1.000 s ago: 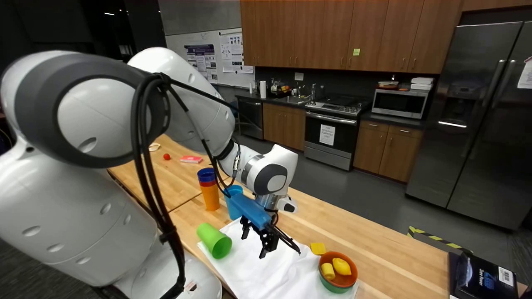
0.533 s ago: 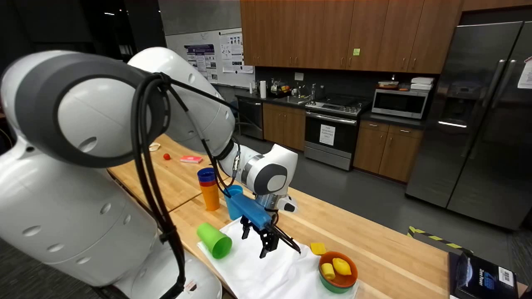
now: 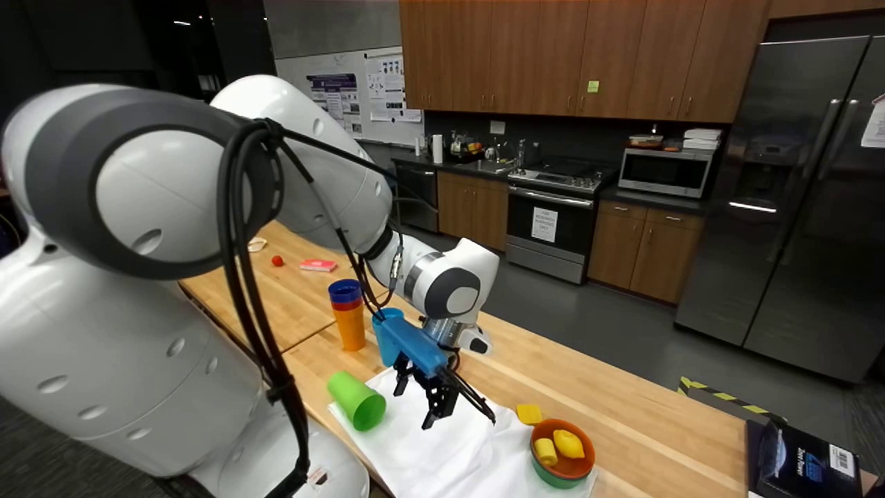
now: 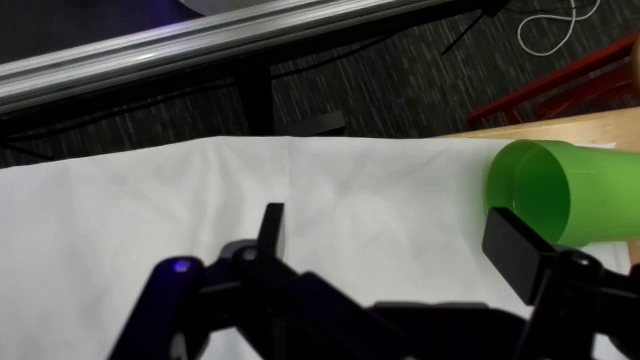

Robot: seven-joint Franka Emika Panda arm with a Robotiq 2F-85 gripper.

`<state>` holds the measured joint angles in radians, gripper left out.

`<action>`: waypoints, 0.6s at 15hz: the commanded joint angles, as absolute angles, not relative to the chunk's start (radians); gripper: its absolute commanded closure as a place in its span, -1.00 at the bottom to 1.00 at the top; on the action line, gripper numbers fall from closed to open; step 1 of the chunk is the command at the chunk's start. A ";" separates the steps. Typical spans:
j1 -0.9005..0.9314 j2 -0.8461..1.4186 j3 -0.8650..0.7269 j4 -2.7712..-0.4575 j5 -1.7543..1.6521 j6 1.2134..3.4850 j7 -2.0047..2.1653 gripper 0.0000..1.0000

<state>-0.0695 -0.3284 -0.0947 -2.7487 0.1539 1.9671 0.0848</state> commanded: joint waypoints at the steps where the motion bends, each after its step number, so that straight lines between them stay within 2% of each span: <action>1: -0.077 -0.317 -0.111 -2.724 0.202 1.901 0.048 -1.00; 9: -0.073 -0.291 -0.117 -2.714 0.248 1.816 -0.031 -1.00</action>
